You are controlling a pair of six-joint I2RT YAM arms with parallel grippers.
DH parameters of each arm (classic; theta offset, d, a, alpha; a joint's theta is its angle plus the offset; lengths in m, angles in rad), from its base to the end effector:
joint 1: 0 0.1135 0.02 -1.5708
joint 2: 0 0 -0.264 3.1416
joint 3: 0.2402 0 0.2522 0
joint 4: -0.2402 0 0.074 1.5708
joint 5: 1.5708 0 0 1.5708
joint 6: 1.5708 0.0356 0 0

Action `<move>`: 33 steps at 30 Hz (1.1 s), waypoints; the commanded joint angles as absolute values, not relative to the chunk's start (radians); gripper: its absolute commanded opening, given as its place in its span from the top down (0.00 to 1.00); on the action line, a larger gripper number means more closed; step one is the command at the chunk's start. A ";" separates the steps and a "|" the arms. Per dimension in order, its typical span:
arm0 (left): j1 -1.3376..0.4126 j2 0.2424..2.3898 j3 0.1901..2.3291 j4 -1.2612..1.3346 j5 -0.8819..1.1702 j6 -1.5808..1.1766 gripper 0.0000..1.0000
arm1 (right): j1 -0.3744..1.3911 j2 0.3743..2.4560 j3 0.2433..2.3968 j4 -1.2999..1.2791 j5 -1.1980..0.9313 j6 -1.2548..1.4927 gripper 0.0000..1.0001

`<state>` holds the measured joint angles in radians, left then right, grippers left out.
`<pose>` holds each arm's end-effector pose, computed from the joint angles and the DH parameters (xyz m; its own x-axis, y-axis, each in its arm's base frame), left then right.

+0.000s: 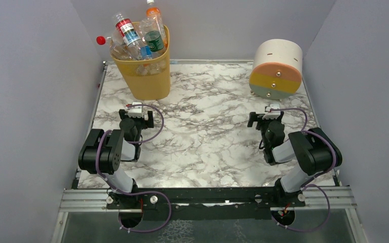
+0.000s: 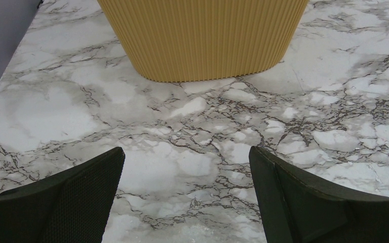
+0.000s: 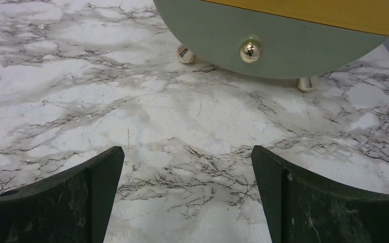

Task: Put the plastic bottles in the bin
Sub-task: Reset both arms

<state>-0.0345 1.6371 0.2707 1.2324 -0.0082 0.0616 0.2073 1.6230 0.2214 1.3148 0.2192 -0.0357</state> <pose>0.2544 -0.0085 0.1346 -0.1316 0.0661 -0.9891 0.0346 0.9975 0.0621 0.2389 0.0423 0.1364 -0.0852 -0.0535 -0.9949 0.0081 0.9985 -0.0544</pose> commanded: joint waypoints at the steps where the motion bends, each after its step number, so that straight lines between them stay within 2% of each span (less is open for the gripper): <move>1: -0.032 1.643 0.273 1.262 -0.017 0.051 0.01 | 0.199 1.621 0.236 1.307 0.192 -0.025 0.01; 33: -0.040 1.638 0.270 1.260 -0.039 0.053 0.01 | 0.187 1.624 0.231 1.325 0.175 -0.021 0.01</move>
